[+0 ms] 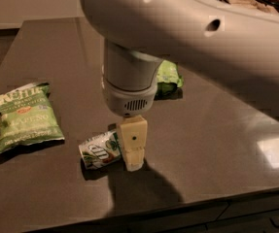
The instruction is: Place 7up can upright
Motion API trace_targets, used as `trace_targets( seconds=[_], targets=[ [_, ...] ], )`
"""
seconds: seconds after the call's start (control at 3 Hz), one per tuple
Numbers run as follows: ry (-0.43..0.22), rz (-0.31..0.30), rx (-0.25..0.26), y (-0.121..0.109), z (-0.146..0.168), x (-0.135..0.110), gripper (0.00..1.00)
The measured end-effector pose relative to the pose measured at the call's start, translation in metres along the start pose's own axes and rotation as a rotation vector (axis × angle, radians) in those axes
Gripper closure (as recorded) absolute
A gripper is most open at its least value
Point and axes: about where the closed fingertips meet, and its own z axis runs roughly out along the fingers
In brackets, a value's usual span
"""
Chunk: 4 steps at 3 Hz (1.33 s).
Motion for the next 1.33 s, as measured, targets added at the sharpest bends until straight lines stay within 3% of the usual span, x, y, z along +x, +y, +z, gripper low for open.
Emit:
trace_targets(
  seconds=[1.0,1.33],
  targets=[
    [0.072,-0.127,-0.026,0.019,0.031,-0.035,0.00],
    [0.096,-0.151,-0.040,0.017,0.036,-0.036,0.18]
  ],
)
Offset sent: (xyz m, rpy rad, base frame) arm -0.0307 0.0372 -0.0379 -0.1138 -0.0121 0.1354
